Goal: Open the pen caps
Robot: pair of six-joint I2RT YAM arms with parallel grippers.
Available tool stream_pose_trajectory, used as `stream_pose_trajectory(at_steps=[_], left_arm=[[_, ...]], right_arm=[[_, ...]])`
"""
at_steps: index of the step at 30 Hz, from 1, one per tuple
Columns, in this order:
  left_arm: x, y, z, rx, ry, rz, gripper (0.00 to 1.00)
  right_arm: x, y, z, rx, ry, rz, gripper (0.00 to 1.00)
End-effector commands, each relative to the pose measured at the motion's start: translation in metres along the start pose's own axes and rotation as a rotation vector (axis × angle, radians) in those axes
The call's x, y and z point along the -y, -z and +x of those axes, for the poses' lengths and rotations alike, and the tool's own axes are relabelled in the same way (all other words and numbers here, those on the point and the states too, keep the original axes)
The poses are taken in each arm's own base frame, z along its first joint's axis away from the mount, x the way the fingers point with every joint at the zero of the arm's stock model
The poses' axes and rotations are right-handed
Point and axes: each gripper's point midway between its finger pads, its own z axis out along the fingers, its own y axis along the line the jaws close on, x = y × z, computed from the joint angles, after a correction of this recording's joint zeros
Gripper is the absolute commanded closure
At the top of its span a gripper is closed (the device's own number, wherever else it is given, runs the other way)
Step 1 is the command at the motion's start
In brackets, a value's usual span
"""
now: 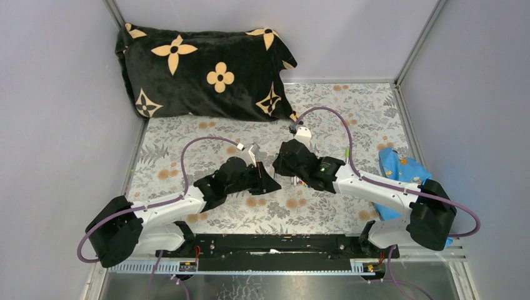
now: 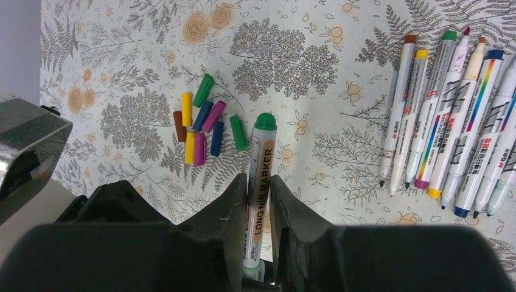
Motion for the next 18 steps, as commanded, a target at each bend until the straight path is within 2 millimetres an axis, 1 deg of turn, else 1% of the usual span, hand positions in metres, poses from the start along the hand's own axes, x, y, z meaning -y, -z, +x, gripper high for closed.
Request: stream_pose_trajectory(at_steps=[1,10,13,14,15,16,18], left_arm=[[0.036,0.007,-0.025,0.097,-0.072,0.113,1.0],[0.027,0.007,-0.023,0.096,-0.099,0.089,1.0],[0.023,0.007,-0.021,0.093,-0.106,0.076,1.0],[0.022,0.007,-0.021,0.093,-0.11,0.074,1.0],[0.021,0.007,-0.021,0.095,-0.112,0.07,1.0],[0.019,0.008,-0.021,0.098,-0.111,0.063,1.0],[0.015,0.01,-0.022,0.112,-0.103,0.046,1.0]], right_arm=[[0.007,-0.002,0.02,-0.055,0.016,0.019,0.75],[0.007,-0.003,0.026,-0.065,-0.008,0.003,0.75],[0.006,-0.003,0.025,-0.062,-0.011,0.002,0.82],[0.006,-0.004,0.025,-0.062,-0.012,0.003,0.88],[0.006,-0.004,0.025,-0.061,-0.01,0.005,0.97],[0.007,-0.004,0.024,-0.058,-0.009,0.008,1.0],[0.008,-0.004,0.022,-0.039,-0.013,0.011,1.0]])
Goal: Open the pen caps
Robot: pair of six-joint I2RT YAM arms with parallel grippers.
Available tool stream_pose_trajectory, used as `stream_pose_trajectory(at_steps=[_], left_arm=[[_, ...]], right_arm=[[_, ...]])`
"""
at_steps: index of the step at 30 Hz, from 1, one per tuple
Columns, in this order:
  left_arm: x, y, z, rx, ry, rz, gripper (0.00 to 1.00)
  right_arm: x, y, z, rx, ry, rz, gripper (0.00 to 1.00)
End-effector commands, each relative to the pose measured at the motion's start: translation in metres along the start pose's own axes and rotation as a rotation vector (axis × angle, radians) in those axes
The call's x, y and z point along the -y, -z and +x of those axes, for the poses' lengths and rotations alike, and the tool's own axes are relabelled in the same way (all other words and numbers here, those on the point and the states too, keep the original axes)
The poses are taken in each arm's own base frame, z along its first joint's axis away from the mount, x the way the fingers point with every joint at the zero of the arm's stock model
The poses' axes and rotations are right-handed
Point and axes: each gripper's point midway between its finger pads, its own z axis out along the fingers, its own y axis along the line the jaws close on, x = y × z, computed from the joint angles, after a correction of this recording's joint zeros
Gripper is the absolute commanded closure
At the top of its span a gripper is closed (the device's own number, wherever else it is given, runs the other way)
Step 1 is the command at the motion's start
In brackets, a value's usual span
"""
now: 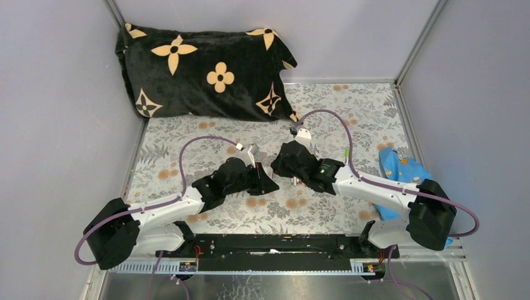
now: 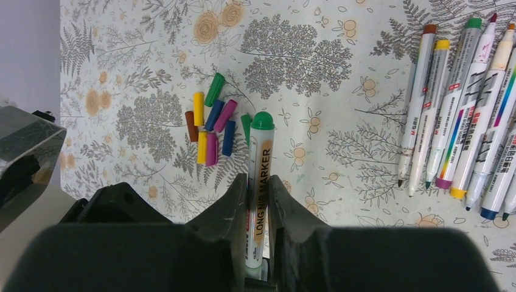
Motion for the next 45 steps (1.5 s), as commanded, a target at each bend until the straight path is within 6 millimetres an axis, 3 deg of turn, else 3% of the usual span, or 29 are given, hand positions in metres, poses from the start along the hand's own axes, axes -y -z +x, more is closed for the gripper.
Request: stream_pose_trajectory(at_steps=[1,5,11,21,29,45], left_arm=[[0.018,0.008,-0.024,0.119,-0.048,0.057,1.0],[0.0,0.012,-0.021,0.141,0.002,-0.012,1.0],[-0.023,0.013,0.001,0.119,0.036,-0.08,1.0],[-0.045,0.016,0.026,0.099,0.023,-0.172,1.0],[-0.062,0.013,0.046,0.068,0.018,-0.233,1.0],[-0.089,0.005,0.085,0.012,0.018,-0.335,1.0]], right_arm=[[0.015,-0.001,0.014,-0.021,0.038,0.044,1.0],[0.017,-0.001,-0.001,0.074,0.032,0.031,1.0],[0.006,0.002,-0.034,0.2,0.065,0.029,1.0],[-0.003,0.019,-0.094,0.379,0.033,0.029,1.0],[0.004,0.022,-0.127,0.422,-0.002,0.018,1.0],[0.007,0.031,-0.172,0.475,-0.011,-0.005,1.0]])
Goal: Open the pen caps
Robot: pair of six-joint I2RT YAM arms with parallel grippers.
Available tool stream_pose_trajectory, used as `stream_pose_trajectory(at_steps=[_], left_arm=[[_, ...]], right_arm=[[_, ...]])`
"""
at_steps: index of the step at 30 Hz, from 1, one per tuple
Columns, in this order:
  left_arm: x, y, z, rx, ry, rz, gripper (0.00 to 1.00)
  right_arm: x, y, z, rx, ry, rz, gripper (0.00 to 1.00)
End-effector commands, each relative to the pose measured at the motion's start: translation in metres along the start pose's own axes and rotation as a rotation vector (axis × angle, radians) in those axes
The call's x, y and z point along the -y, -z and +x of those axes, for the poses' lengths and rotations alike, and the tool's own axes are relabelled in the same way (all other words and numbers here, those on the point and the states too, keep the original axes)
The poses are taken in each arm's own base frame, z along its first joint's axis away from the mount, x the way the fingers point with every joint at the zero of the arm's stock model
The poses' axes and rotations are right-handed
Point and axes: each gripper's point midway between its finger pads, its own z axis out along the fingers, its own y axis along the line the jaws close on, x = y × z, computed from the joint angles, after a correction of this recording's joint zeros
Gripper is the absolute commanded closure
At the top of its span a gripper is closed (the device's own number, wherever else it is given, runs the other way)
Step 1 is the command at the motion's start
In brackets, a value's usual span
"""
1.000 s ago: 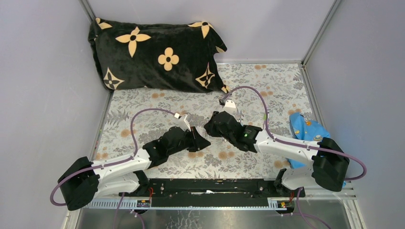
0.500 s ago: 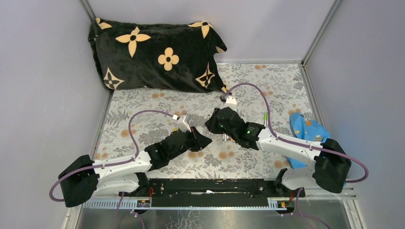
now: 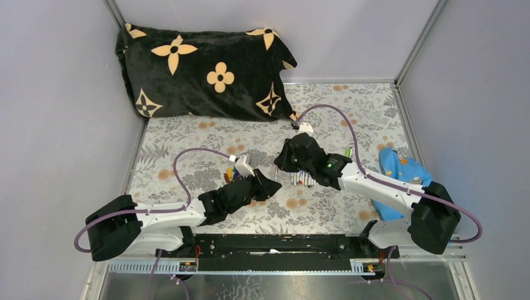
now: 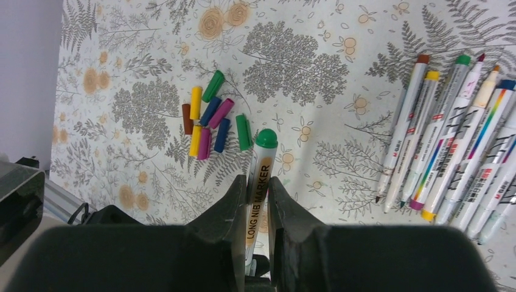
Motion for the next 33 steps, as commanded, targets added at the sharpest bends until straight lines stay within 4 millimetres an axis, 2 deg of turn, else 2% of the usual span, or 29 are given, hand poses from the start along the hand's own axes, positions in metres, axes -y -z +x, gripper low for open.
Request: stream_pose_trajectory(at_steps=[1,13,17,21,24,26,30,33], left_arm=[[-0.089,0.028,0.071,-0.242,-0.079,-0.275,1.0],[-0.07,0.036,0.099,-0.27,-0.115,-0.222,1.0],[-0.067,0.037,0.096,-0.243,-0.123,-0.217,1.0],[-0.06,0.036,0.082,-0.192,-0.142,-0.216,1.0],[-0.053,0.036,0.066,-0.134,-0.16,-0.211,1.0],[-0.046,0.037,0.056,-0.097,-0.171,-0.194,1.0],[-0.031,0.038,0.045,-0.056,-0.199,-0.137,1.0],[-0.021,0.035,0.039,-0.037,-0.228,-0.11,1.0]], right_arm=[[0.007,0.034,-0.152,0.494,-0.073,0.081,1.0],[0.012,0.028,-0.155,0.516,-0.064,0.093,1.0],[0.013,0.03,-0.155,0.519,-0.06,0.098,1.0],[0.012,0.034,-0.147,0.461,-0.021,0.099,1.0],[0.016,0.037,-0.128,0.383,-0.017,0.091,0.76],[0.017,0.041,-0.113,0.35,-0.033,0.063,0.67],[0.018,0.043,-0.079,0.275,-0.044,0.023,0.59],[0.009,0.04,-0.055,0.229,-0.026,0.002,0.57]])
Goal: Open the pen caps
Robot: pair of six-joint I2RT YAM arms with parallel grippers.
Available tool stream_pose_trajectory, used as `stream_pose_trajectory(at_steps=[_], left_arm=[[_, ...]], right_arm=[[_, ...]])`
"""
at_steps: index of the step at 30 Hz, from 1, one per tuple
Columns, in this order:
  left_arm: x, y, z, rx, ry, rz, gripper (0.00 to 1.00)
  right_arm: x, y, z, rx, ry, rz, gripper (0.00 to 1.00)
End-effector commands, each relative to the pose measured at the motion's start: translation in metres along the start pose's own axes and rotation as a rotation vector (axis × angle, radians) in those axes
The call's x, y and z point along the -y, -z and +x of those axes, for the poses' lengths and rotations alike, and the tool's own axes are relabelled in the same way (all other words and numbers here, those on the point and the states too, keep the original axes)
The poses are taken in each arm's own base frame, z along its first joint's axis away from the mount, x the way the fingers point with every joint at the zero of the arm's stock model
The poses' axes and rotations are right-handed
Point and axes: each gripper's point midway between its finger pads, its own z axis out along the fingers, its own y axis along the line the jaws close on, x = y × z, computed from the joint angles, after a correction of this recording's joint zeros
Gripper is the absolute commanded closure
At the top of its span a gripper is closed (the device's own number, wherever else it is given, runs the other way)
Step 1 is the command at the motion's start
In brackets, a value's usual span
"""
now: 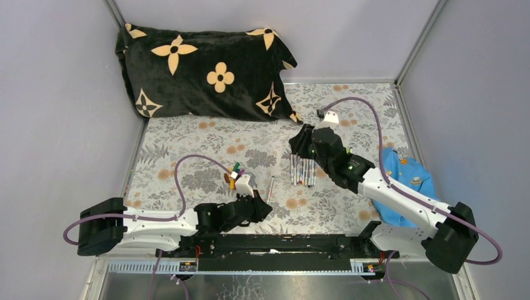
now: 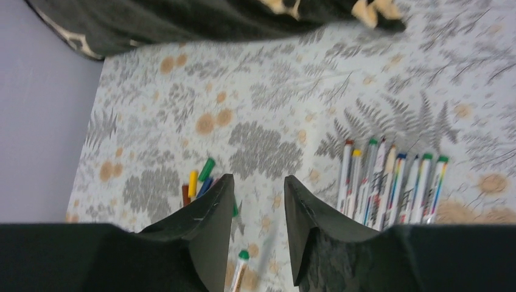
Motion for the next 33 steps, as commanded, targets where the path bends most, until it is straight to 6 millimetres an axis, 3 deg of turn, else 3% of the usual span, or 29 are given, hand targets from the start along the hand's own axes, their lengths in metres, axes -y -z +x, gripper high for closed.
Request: stream_pose_trajectory(at_steps=[1,10,20,28,30,33], left_arm=[[0.022,-0.001,-0.027,0.1,-0.064,0.037,1.0],[0.049,0.001,-0.054,0.166,-0.117,0.06,1.0],[0.064,0.002,-0.067,0.199,-0.131,0.072,1.0],[0.067,0.001,-0.072,0.215,-0.139,0.064,1.0],[0.064,0.0,-0.072,0.218,-0.138,0.055,1.0],[0.057,-0.001,-0.073,0.229,-0.123,0.025,1.0]], right_arm=[[-0.018,0.011,0.037,-0.086,0.004,-0.063,0.57],[-0.025,0.015,0.085,-0.158,0.001,-0.084,0.55],[-0.041,0.015,0.1,-0.169,-0.001,-0.115,0.54],[-0.042,0.016,0.11,-0.172,-0.014,-0.108,0.55],[-0.041,0.017,0.111,-0.171,-0.016,-0.105,0.59],[-0.039,0.018,0.11,-0.168,-0.028,-0.097,0.83]])
